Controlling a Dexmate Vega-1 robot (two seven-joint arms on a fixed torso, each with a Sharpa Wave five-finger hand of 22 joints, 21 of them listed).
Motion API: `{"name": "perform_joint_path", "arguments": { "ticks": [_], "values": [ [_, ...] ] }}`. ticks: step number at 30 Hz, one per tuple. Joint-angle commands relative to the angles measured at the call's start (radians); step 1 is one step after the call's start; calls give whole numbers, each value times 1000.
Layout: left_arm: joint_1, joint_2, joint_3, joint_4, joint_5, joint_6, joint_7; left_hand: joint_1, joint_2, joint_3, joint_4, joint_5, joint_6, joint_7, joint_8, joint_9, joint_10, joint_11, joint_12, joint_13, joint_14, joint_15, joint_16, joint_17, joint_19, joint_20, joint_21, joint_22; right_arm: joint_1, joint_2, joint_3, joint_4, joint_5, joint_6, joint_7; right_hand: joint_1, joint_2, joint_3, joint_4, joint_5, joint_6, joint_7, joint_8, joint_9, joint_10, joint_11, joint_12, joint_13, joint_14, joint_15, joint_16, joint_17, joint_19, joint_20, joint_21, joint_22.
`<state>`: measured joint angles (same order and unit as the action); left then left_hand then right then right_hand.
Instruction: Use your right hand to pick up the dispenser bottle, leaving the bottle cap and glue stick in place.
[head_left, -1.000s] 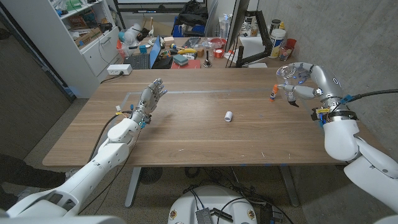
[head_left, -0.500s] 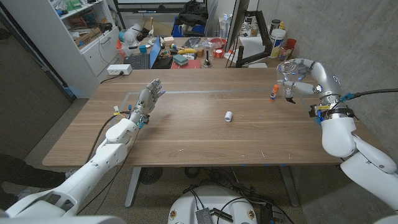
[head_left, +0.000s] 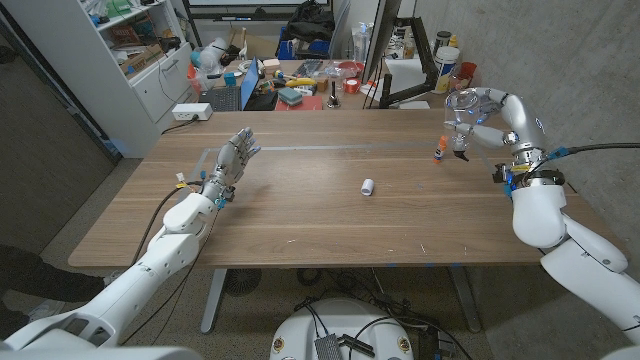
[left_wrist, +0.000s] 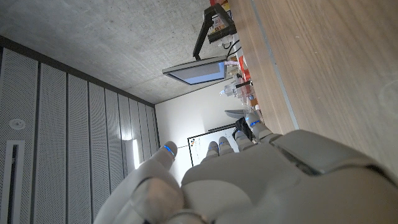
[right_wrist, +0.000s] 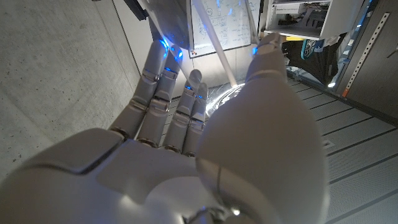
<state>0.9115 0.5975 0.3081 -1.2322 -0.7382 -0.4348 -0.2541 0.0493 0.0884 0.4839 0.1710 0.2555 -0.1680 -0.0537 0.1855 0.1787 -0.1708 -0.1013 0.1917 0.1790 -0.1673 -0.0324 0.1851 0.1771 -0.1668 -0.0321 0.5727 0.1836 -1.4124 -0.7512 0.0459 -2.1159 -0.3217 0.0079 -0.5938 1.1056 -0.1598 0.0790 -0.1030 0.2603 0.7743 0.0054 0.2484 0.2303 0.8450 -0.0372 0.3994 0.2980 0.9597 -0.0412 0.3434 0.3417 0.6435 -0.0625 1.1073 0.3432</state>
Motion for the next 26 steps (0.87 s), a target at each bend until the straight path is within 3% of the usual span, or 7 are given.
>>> {"name": "perform_joint_path", "arguments": {
  "ticks": [1,26],
  "values": [
    [21,22,-23,-5,-24,-3,-9,-4,58,-5,-1,5,-37,2,6,5,-20,6,4,2,-34,-19,2,2,-51,-14,-7,6,41,9,-39,9,12,6,-23,274,324,45,39,8,79,-71,4,3,16,2,5,39,105,-191,2,4,-3,-156,7,-1],
    [97,77,-66,-80,-45,-9,5,-4,58,-6,-1,6,-37,3,5,5,-20,5,5,2,-34,-18,2,2,-50,-17,-10,6,13,70,-6,30,68,104,-101,268,321,45,43,6,82,-68,2,4,17,6,1,42,106,-190,-2,7,-7,-156,17,-10]
  ]
}}
